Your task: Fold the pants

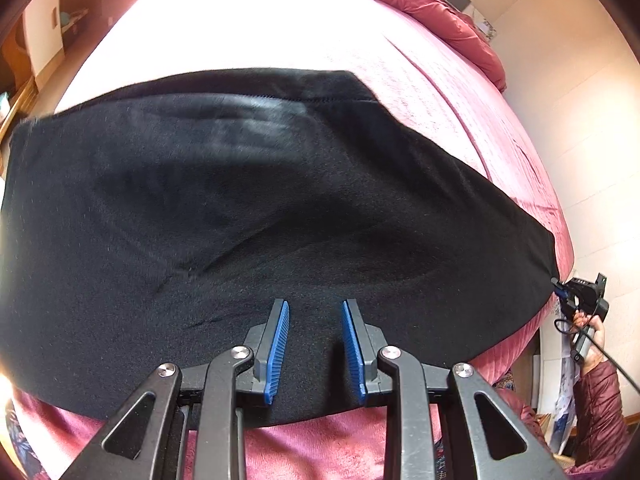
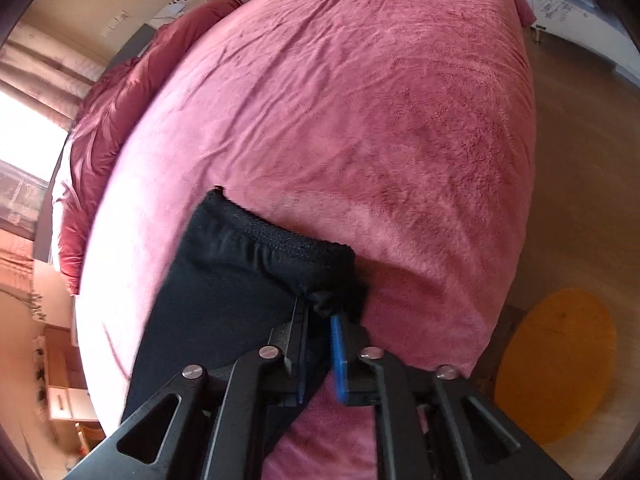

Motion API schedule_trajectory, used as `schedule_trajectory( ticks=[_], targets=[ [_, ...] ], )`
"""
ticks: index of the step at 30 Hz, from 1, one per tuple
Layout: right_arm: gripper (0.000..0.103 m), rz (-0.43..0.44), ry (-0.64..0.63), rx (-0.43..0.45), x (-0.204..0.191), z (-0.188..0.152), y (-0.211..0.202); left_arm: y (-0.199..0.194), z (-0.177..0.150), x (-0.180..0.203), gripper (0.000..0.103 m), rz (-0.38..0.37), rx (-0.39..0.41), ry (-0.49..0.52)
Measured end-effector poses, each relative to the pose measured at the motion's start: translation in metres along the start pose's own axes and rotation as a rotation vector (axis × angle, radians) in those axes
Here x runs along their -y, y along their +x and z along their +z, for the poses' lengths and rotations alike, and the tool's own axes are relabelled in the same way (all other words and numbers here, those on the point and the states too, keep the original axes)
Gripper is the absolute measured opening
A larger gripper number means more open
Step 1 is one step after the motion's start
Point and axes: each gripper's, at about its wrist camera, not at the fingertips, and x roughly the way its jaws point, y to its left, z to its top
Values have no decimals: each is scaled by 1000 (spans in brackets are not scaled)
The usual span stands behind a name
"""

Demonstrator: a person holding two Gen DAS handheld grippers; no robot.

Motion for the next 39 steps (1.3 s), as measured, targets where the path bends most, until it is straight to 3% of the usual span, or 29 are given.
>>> schedule_trajectory(
  ticks=[2, 3, 7, 13, 15, 16, 20, 24, 27, 29, 33, 35, 39],
  targets=[
    [29, -3, -5, 5, 2, -5, -11, -4, 2, 6, 28, 0, 15, 29],
    [30, 11, -6, 2, 2, -9, -17, -5, 2, 9, 28, -3, 24, 42],
    [30, 95, -4, -23, 3, -33, -29, -2, 2, 26, 28, -18, 34, 107],
    [30, 117, 5, -76, -7, -54, -13, 5, -2, 40, 28, -38, 15, 145],
    [20, 83, -14, -71, -13, -59, -12, 5, -2, 39, 28, -42, 16, 137],
    [9, 55, -26, -65, -15, -59, -12, 4, -2, 38, 28, -43, 18, 130],
    [6, 2, -77, -37, -22, -67, -21, -3, -8, 27, 28, -45, 31, 99],
    [6, -55, -103, -66, -22, -74, -6, -1, -11, 17, 28, -42, 22, 68],
    [10, -98, -142, -65, -35, -74, -5, -1, -13, 16, 28, -39, 36, 56],
    [32, -135, -168, -55, -43, -75, -13, -1, -15, 16, 29, -41, 52, 47],
    [34, -209, -300, 46, -74, -82, -47, -5, -10, 6, 31, -27, 70, 31],
    [34, -143, -383, 48, -103, -91, -55, -7, -8, 2, 31, -25, 90, 20],
    [34, 108, -620, -100, -193, -134, -40, -6, -5, -3, 31, -25, 108, 13]
  ],
)
